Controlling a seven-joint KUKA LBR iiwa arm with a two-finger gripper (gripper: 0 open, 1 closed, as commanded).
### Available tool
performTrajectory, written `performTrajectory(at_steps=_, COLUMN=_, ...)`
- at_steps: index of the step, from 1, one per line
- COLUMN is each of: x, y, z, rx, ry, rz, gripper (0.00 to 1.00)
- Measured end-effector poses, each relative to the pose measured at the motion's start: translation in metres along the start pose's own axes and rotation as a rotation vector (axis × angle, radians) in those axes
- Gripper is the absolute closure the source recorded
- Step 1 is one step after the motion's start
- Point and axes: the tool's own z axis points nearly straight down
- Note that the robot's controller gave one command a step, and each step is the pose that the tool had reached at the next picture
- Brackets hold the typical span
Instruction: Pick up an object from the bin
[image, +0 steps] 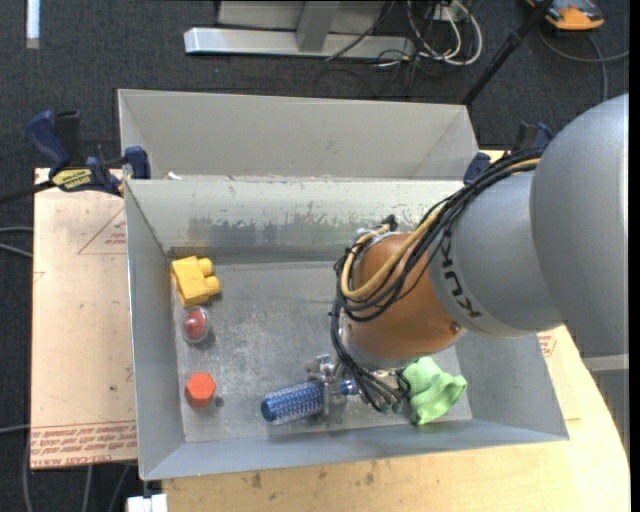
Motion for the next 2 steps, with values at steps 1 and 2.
performTrajectory(at_steps=1, x=-0.022, y=-0.007, z=-0.151, rx=0.001, ry=-0.010, rz=0.009, gripper=1.00)
performTrajectory(at_steps=2, x=-0.032, y=0.009, z=-0.187, rx=0.001, ry=-0.004, rz=-0.235, gripper=1.00)
